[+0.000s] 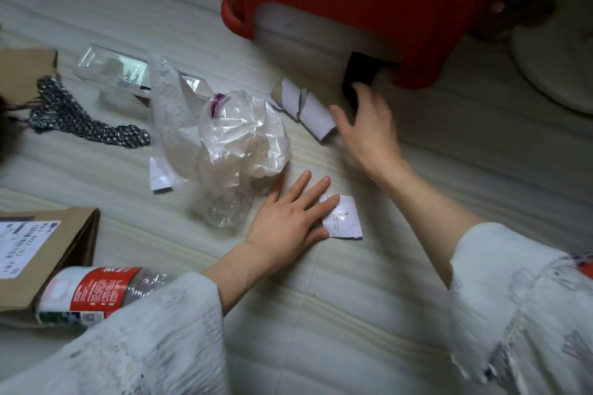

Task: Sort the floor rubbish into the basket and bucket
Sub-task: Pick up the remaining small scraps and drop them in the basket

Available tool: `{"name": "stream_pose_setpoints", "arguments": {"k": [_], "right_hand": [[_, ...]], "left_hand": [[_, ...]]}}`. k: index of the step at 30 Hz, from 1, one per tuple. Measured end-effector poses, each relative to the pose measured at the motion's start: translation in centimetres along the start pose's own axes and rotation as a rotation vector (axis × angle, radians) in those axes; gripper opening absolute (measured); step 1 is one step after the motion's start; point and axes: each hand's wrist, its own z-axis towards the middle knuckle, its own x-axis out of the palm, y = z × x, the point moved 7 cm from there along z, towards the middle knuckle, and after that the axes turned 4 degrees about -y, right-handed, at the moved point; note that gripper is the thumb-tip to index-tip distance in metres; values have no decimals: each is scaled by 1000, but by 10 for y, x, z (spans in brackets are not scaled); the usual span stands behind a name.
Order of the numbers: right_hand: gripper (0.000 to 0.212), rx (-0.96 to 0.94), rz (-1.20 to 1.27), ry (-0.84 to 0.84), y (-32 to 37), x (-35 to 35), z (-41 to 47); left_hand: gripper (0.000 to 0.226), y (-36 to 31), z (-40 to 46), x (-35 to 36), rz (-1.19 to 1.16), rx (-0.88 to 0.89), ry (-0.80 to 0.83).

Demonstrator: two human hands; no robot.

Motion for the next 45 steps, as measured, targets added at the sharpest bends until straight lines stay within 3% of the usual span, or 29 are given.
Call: {"name": "stream_pose_setpoints", "arguments": {"k": [3, 9, 17, 20, 24, 27, 35, 39, 45], "right_hand": [[61, -134, -249, 186, 20, 31, -2], [40, -184, -363, 157, 19, 38, -10], [56, 133, -236, 356, -53, -3, -57], [60, 209, -215, 356, -83, -27, -88], [57, 230, -195, 306, -94, -67, -119], [53, 207, -145, 173, -77, -121, -123], [56, 161, 93, -323, -39, -304, -156], [59, 218, 120, -548, -67, -381, -200], [48, 446, 14, -758, -139, -433, -278]], "left_hand": [[55, -2, 1, -1, -35, -15, 18], [42, -6, 4, -9, 28, 6, -71], [36, -28, 5, -28, 277, 168, -178], [14, -33, -3, -25, 205, 169, -47], [19, -32, -11, -27, 139, -23, 148], [14, -39, -11, -68, -24, -95, -49], [14, -123, 20, -204, -459, -17, -563], [17, -219, 35, -257, -604, 156, -651], [31, -351, 11, -266, -558, 463, -644]]}}
